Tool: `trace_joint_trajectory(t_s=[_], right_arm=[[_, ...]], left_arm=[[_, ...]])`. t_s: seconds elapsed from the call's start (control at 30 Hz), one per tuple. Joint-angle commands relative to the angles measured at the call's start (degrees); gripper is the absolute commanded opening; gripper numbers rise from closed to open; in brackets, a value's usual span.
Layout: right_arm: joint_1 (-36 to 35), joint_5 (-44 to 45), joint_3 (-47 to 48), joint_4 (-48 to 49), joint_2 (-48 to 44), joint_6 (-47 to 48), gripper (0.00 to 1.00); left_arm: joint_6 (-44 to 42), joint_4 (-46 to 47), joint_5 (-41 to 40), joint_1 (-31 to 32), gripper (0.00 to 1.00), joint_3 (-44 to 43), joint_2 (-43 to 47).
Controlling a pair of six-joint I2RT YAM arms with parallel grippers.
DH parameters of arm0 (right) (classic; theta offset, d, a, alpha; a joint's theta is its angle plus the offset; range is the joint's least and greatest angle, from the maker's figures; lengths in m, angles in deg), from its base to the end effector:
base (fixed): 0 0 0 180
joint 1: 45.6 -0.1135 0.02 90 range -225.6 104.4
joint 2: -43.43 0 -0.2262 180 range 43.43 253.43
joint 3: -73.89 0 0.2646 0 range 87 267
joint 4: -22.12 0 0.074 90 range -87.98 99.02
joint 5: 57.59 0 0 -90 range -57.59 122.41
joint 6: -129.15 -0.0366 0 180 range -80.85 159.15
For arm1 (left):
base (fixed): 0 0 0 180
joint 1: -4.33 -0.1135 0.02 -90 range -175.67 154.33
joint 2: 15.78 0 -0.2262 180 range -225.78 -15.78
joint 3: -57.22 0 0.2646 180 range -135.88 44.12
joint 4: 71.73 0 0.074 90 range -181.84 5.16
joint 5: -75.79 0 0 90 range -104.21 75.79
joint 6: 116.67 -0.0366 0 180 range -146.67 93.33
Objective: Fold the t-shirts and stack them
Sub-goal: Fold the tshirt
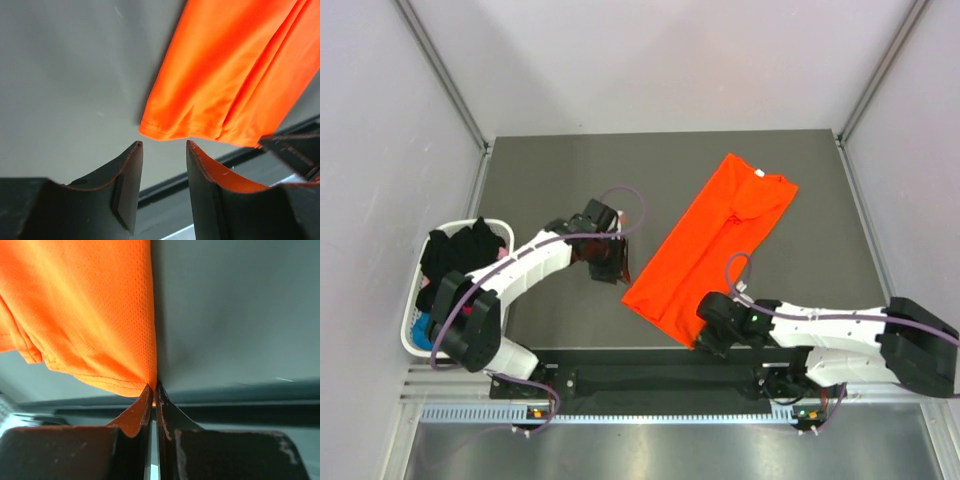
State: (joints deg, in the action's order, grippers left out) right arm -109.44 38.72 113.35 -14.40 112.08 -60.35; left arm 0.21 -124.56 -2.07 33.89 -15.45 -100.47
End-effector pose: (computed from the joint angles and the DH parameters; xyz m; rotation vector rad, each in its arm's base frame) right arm 0.0980 0.1904 0.0945 0.9249 2.7628 0.5971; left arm 0.2611 -0.1569 0.1843 0.1319 2.7986 -0.5579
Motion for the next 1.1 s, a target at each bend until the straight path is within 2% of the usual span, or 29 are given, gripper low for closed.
trace_joint_trajectory(t_s=[0.0, 0.07, 0.23, 0.37, 0.47, 0.5, 0.57, 0.6, 0.63, 0.67, 0.7, 0.73, 0.8, 0.83, 0.93, 1.07], right_arm=[[-1.2, -0.3, -2.7, -14.0, -3.8, 4.8, 0.02], [-1.1, 0.1, -3.1, -18.1, -7.0, 5.7, 0.03], [-1.1, 1.1, -3.3, -23.6, -14.7, 6.3, 0.16], [-1.1, 4.8, 0.7, -28.9, -18.6, 7.4, 0.25], [-0.3, 9.8, 6.2, -30.7, -20.2, 9.1, 0.35], [0.4, 12.3, 7.7, -30.5, -20.4, 10.3, 0.42], [5.5, 14.0, 12.4, -29.9, -19.8, 16.7, 0.46], [12.9, 13.4, 14.1, -28.9, -19.3, 21.0, 0.46], [17.2, 12.3, 17.5, -27.6, -17.2, 30.2, 0.46], [21.6, 11.0, 19.2, -25.0, -15.8, 34.7, 0.46], [29.5, 9.2, 21.3, -24.0, -14.2, 38.6, 0.46], [32.6, 8.9, 26.2, -23.2, -9.6, 45.4, 0.45], [38.7, 10.0, 32.2, -21.2, -3.8, 51.0, 0.45], [39.8, 11.1, 38.2, -20.7, 2.5, 54.9, 0.45], [42.1, 13.7, 49.4, -19.1, 14.9, 58.5, 0.43], [43.0, 16.6, 62.9, -17.6, 29.2, 59.5, 0.41]], left_arm=[[5.2, 6.8, 1.9, 2.9, 0.46, 4.3, 2.9], [5.8, 9.0, 0.6, 4.4, 0.46, 6.2, 3.3], [5.6, 12.0, 0.9, 6.2, 0.46, 8.8, 4.2], [5.3, 16.8, 4.8, 7.7, 0.47, 12.5, 5.7], [6.6, 20.8, 7.6, 8.5, 0.48, 16.4, 7.1], [7.2, 22.1, 7.2, 8.8, 0.49, 17.1, 7.4], [7.4, 22.9, 6.7, 9.5, 0.49, 18.5, 7.3], [7.1, 23.3, 6.1, 9.6, 0.50, 18.9, 7.0], [7.1, 23.3, 6.0, 9.8, 0.50, 19.0, 6.1], [6.8, 23.3, 5.6, 10.2, 0.50, 19.0, 5.6], [6.8, 23.2, 5.1, 10.7, 0.49, 19.0, 5.1], [6.7, 23.9, 4.0, 11.1, 0.50, 18.9, 4.3], [6.7, 24.8, 3.0, 12.5, 0.50, 19.0, 3.5], [6.8, 24.9, 2.3, 13.0, 0.50, 18.5, 3.0], [7.0, 24.0, -0.7, 14.6, 0.49, 18.2, 2.4], [7.1, 23.7, -4.2, 15.9, 0.49, 18.9, 3.5]])
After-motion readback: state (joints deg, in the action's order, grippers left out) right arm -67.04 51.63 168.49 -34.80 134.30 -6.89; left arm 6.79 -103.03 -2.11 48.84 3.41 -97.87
